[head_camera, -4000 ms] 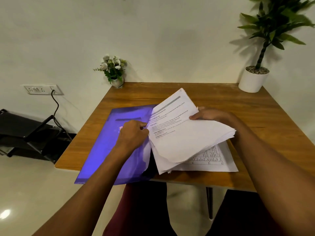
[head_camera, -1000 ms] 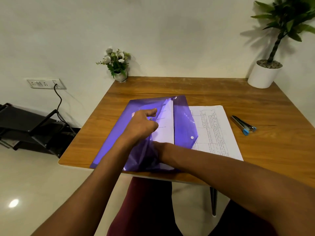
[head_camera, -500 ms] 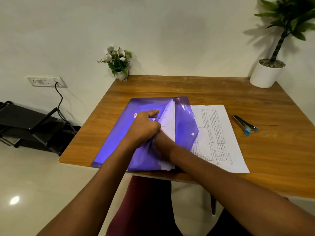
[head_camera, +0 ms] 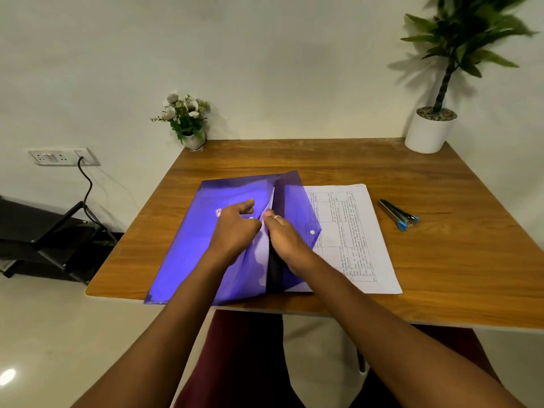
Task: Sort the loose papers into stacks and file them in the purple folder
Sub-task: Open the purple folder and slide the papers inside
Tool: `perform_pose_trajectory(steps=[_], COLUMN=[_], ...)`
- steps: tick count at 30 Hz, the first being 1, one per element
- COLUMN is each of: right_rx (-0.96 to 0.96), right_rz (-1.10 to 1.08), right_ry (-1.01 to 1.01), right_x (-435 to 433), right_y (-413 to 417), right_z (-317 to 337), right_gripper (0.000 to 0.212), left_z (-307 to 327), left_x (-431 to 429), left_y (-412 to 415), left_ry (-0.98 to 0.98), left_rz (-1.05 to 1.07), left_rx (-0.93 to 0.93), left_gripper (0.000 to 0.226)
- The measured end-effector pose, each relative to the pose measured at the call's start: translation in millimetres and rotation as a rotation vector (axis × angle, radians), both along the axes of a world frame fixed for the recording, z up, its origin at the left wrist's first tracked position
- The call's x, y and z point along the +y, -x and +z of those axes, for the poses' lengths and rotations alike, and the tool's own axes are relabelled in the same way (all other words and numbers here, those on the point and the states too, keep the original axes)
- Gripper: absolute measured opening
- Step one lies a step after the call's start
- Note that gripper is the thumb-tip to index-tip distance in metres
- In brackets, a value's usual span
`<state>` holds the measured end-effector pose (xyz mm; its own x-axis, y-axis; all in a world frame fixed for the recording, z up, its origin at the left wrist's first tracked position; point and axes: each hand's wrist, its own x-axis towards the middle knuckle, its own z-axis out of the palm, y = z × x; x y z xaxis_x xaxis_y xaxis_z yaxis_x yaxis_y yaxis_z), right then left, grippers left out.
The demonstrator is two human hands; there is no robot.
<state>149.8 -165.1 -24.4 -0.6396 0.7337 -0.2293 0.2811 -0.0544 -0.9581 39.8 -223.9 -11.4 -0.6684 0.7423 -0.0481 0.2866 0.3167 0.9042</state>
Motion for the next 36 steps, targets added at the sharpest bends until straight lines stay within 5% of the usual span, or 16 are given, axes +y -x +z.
perform_pose_trajectory(steps=[5,8,11,13,16,20,31,36], right_rx=[-0.001,-0.311,-0.721,-0.804,-0.766,-0.632,-0.374,-0.232], right_rz=[-0.259,-0.512,-0.498,-0.468,-0.487,-0.502,-0.352,-0.353], right_ry=[-0.441,-0.732,-0.601,-0.559,-0.525,-0.342,0.127,0.067], right_x=[19,45,71,78,85,92,110,113], right_y=[-50,-90,-114,-120,-117,-119,-140,-152], right_z=[-4,-19,-33,-34,-25,-3,27,30], right_gripper=[0.04,0.03,0.08,0.099,0.103,0.065,0.03,0.021], left_z=[-20,-40,-56,-61,-65,-68,-72,-71], left_x=[2,-2,-5,-5,-3,2,9,8], left_y=[-9,-20,-28,-30,-31,-34,-29,-28], left_ry=[-0.011,-0.038,-0.087,-0.04,0.001,0.047,0.016,0.034], left_rz=[-0.006,0.012,-0.004,-0.075,-0.182,-0.353,-0.363,-0.38], left_rx=[0.029,0.082,0.237,0.34,0.591,0.846,0.8,0.784], left_gripper=[0.058,0.048,0.034,0.023,0.03,0.055,0.048,0.044])
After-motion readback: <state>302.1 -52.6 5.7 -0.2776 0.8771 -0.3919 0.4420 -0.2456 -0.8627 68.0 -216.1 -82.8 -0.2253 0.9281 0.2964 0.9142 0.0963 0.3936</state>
